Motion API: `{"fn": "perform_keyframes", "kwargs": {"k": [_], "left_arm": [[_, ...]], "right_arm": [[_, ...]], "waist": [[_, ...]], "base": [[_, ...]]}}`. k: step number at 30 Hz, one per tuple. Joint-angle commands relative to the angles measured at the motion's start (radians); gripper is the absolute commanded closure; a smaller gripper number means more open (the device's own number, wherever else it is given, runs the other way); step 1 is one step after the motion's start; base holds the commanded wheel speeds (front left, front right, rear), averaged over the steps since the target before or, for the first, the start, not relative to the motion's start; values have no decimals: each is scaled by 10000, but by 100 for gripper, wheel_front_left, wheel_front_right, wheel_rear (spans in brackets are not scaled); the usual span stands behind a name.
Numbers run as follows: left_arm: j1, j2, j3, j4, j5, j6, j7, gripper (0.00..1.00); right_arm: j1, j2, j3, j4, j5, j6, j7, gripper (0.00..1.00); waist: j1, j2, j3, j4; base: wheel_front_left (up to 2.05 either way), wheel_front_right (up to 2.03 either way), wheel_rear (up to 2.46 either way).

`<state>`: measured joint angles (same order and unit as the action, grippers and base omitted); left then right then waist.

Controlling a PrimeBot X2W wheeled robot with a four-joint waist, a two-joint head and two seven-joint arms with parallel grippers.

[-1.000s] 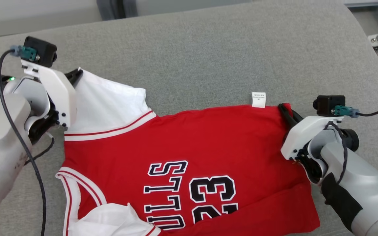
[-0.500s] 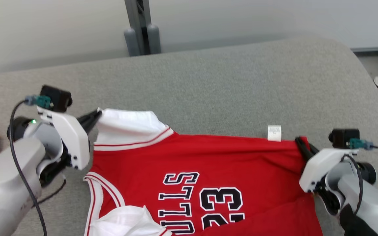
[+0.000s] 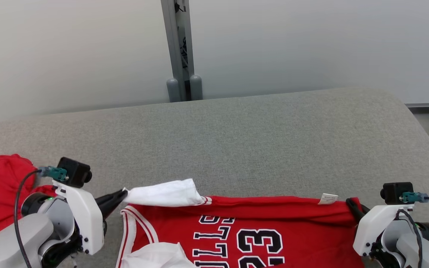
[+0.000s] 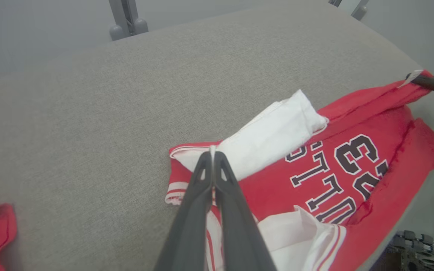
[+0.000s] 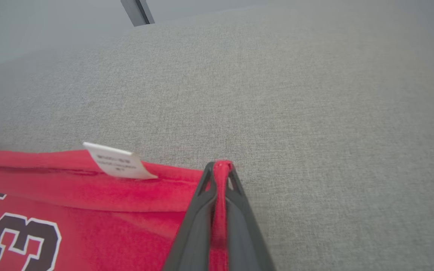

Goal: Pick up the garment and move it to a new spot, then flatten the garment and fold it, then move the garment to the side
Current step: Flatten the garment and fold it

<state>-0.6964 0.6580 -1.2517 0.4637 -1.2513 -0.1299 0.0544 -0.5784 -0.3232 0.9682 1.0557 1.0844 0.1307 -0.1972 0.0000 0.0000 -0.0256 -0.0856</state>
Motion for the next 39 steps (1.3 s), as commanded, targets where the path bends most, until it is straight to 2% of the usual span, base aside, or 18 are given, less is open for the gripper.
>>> {"fn": "perform_keyframes", "kwargs": {"k": [1,5,9,11,20,22,24,28,32,35,39], "left_arm": [[265,190,-31,-275,-161,-8,138,100],[631,787,-60,-1238,-542,-8,588,100],[819,1086,-84,-1689,-657,-8,806,100],[960,1399,-86,-2142,-808,95,1022,100],[1207,1764,-140,-2985,-932,340,1700,100],[1194,1847,-150,-3137,-927,394,1832,100],[1291,1974,-163,-3422,-993,453,2099,100],[1396,2060,-180,-3711,-1077,541,2371,100],[1504,2234,-182,-4007,-1189,532,2823,100],[1605,2275,-200,-4130,-1244,530,3074,100],[1661,2280,-209,-4360,-1369,447,3443,100]], "right_arm": [[180,-108,36,-28,105,2,-23,100],[200,-270,269,-290,-29,2,-270,100],[166,-431,597,-523,-356,2,-424,100],[156,-809,1233,-869,-991,2,-550,100],[250,-1660,2394,-1645,-1816,2,-664,100],[60,-1957,2751,-1809,-2426,2,-639,100],[52,-2362,3047,-2354,-3209,2,-391,100],[252,-2784,3135,-3264,-3466,2,-32,100],[652,-3438,3142,-4698,-3669,2,812,100],[852,-3841,3142,-5416,-4369,0,1436,100],[976,-4240,3143,-6162,-4492,0,1807,100]], "waist": [[0,0,-130,104],[0,0,-291,237],[0,0,-343,302],[0,0,-398,377],[0,0,-464,450],[0,0,-449,466],[0,0,-439,476],[0,0,-456,488],[0,0,-457,498],[0,0,-443,505],[0,0,-427,496]], "base": [[0,0,0],[0,0,0],[0,0,0],[0,0,0],[0,0,0],[0,0,0],[0,0,0],[0,0,0],[0,0,0],[0,0,0],[0,0,0]]}}
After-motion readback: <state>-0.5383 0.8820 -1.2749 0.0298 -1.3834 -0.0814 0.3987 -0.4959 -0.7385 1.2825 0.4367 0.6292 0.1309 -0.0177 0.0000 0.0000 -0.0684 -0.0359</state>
